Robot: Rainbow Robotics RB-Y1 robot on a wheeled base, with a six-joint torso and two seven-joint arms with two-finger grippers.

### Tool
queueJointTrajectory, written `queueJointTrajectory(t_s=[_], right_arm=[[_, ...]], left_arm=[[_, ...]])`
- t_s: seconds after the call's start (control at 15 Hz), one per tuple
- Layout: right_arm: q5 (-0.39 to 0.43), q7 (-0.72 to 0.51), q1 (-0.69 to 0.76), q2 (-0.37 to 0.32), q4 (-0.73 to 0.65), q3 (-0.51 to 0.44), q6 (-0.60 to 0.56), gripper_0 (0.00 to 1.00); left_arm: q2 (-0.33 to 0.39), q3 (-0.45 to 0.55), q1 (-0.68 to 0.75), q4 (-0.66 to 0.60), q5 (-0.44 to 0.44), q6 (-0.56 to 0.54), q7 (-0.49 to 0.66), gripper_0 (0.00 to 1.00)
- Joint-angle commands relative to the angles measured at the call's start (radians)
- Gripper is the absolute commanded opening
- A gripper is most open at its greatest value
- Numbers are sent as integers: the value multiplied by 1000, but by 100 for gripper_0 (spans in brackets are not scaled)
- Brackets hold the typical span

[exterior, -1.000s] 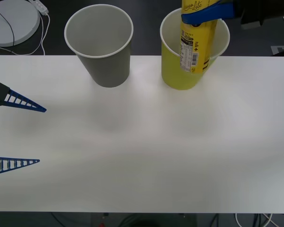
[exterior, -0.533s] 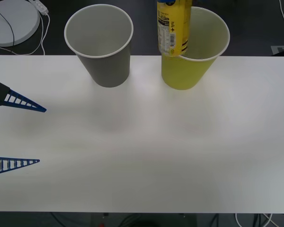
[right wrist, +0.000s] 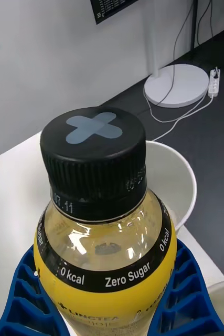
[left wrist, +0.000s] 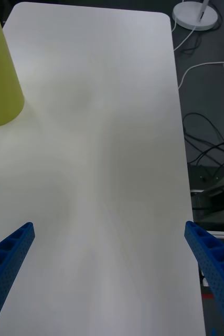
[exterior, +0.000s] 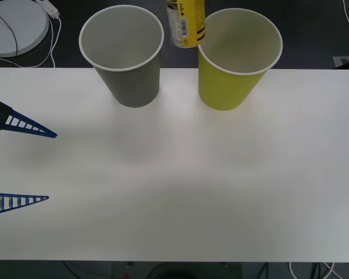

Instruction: Put the can into the green bin and the plastic bottle into the gray bin

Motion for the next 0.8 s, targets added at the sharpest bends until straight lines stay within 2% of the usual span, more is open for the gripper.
queueJointTrajectory(t_s=[0.07,0.6,0.8], right_arm=[[14,-1,-77,53,88,64,0,0],[19,0,-281,247,390,245,0,0],[23,0,-356,352,560,271,-58,0]], left_arm=[[0,0,0,0,0,0,0,100],[0,0,0,0,0,0,0,100],[0,0,0,0,0,0,0,100]])
